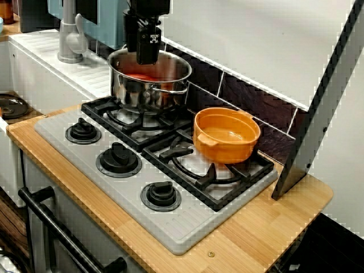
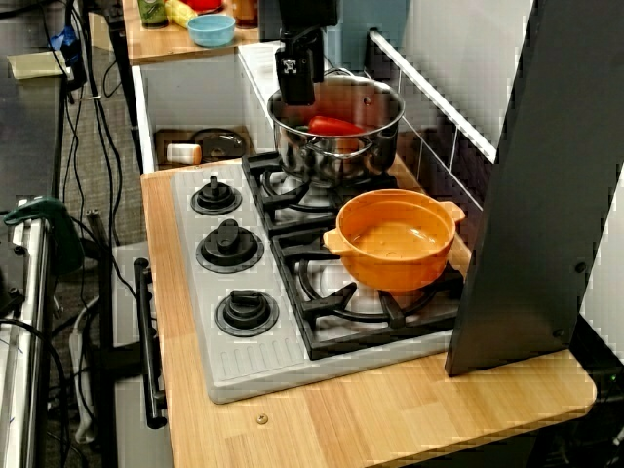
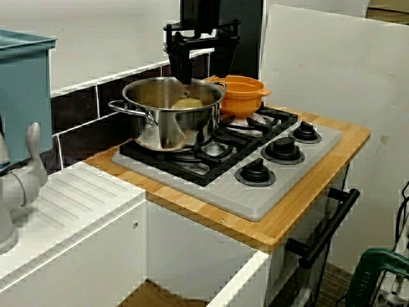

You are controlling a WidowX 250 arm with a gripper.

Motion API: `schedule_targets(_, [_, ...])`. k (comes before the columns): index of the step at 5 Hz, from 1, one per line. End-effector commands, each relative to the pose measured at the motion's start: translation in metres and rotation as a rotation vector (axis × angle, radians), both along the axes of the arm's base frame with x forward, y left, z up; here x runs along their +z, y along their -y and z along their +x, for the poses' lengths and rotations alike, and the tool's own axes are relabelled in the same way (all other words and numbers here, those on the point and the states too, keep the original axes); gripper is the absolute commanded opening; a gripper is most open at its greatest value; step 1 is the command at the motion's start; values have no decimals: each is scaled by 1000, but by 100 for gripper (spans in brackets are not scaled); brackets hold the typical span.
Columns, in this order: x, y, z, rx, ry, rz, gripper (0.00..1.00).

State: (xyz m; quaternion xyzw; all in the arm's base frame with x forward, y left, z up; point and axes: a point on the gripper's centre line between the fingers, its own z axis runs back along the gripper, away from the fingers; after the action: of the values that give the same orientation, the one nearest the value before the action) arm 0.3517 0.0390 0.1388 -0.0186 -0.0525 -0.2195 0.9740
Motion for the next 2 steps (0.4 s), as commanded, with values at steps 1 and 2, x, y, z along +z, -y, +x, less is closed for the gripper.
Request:
schedule_targets(1, [7,4,21,-66,54,33,100])
schedule_targets(2, [0,8,27,-102,60,44,100])
